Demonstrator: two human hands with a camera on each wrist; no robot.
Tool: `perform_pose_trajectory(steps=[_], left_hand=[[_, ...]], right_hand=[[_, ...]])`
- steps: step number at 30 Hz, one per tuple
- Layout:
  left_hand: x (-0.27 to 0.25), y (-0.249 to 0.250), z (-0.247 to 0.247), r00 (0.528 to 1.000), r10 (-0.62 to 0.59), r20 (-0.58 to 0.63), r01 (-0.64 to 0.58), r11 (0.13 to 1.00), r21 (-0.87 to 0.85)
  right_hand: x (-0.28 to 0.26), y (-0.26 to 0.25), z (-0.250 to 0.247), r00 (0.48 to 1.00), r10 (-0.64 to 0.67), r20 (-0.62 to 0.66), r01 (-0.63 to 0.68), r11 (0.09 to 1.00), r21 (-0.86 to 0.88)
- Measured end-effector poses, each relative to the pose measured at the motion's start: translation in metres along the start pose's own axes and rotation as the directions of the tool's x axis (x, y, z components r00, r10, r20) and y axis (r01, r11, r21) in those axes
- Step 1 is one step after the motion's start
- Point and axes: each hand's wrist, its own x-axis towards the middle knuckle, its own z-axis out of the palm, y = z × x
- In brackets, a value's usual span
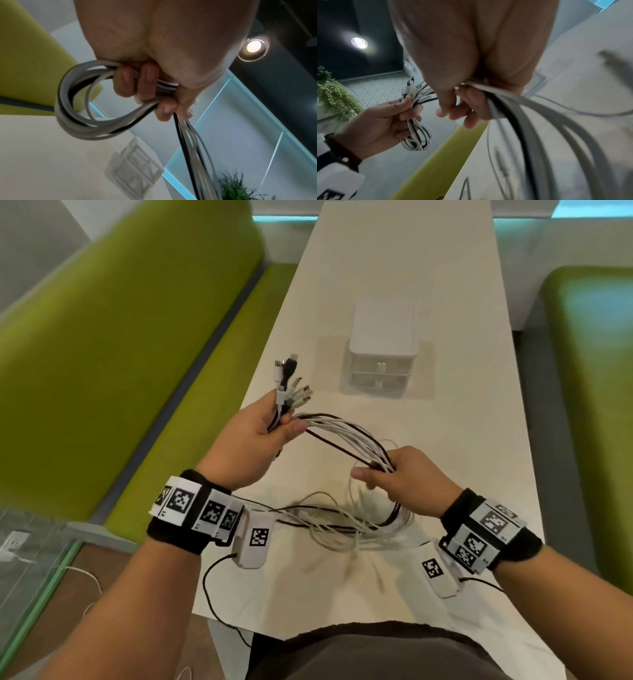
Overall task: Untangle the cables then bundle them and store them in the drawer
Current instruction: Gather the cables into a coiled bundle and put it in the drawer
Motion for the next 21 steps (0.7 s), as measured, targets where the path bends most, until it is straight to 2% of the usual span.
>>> perform_pose_trajectory(steps=[2, 5, 8, 10, 12, 15, 18, 21], left_hand=[[-0.001, -0.005, -0.008, 0.998, -0.023, -0.063, 0.024, 1.0, 0.021], [-0.001, -0.02, -0.023, 0.994, -0.052, -0.099, 0.061, 0.994, 0.095], [-0.002, -0.037, -0.033, 0.985, -0.137, -0.102, 0.155, 0.968, 0.197], [-0.006, -0.045, -0.032, 0.973, -0.21, -0.099, 0.23, 0.934, 0.274], [-0.011, -0.055, -0.03, 0.969, -0.233, -0.083, 0.247, 0.908, 0.339], [-0.016, -0.059, -0.029, 0.967, -0.248, -0.064, 0.255, 0.918, 0.304], [-0.017, -0.061, -0.031, 0.959, -0.282, -0.027, 0.277, 0.914, 0.297], [-0.021, -0.069, -0.037, 0.918, -0.375, 0.126, 0.346, 0.915, 0.206]], right_hand=[[0.001, 0.003, -0.005, 0.999, 0.027, 0.025, -0.027, 0.999, -0.029], [-0.001, 0.009, -0.012, 0.998, 0.036, 0.055, -0.042, 0.993, 0.11], [-0.005, 0.008, -0.026, 0.993, -0.108, -0.042, 0.103, 0.989, -0.107], [-0.007, 0.005, -0.036, 0.985, -0.167, -0.035, 0.155, 0.961, -0.229], [-0.008, 0.003, -0.044, 0.99, -0.143, -0.02, 0.129, 0.941, -0.313], [-0.01, 0.003, -0.055, 0.992, -0.123, 0.008, 0.114, 0.898, -0.426], [-0.011, 0.006, -0.062, 0.991, -0.128, 0.025, 0.128, 0.912, -0.39], [-0.011, 0.009, -0.061, 0.971, -0.223, -0.083, 0.181, 0.919, -0.351]])
